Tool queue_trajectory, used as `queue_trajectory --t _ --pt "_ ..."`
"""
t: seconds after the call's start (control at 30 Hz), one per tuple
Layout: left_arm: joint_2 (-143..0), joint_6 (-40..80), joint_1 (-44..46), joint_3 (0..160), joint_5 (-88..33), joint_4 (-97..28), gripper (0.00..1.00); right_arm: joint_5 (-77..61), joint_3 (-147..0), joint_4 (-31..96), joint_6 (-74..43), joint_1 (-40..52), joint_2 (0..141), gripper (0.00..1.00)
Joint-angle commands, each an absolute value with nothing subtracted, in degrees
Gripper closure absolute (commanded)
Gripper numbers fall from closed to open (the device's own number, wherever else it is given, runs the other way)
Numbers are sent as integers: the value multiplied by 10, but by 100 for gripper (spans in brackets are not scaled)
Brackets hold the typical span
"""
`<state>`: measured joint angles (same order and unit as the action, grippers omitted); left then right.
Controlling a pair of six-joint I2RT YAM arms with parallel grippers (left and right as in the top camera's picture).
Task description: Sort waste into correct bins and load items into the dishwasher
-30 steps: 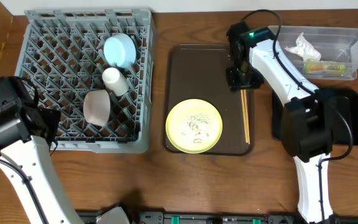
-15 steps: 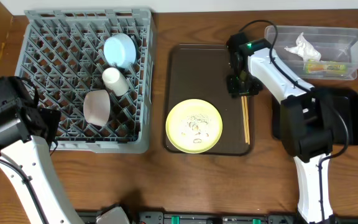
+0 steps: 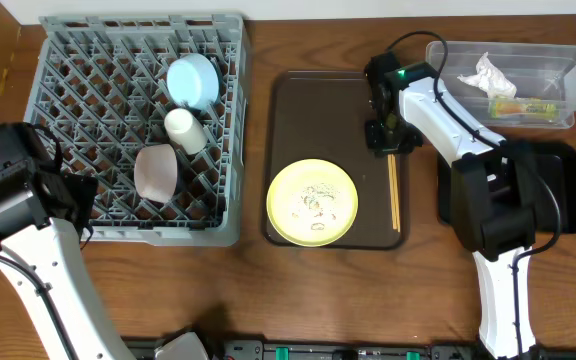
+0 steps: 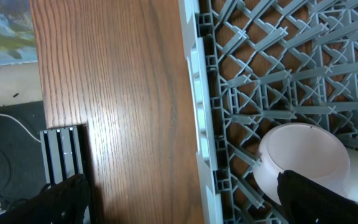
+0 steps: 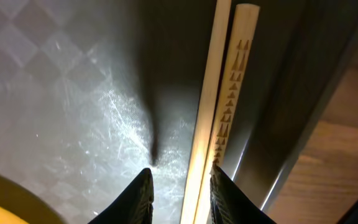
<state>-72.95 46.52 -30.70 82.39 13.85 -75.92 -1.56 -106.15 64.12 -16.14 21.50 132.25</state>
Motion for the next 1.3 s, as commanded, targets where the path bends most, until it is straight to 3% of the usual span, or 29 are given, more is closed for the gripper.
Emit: queue_trajectory --t 0.0,0.33,0.43,1.27 --pt "-726 468 -310 829 144 -761 2 -37 -1068 647 -173 218 1315 71" --pt "-726 468 -310 829 144 -761 2 -37 -1073 652 -173 222 1315 66" --pt "-726 468 -310 829 144 -761 2 -37 -1071 656 -173 226 1315 55" --pt "-726 468 -310 829 144 -761 2 -56 -1069 681 -185 231 1316 63"
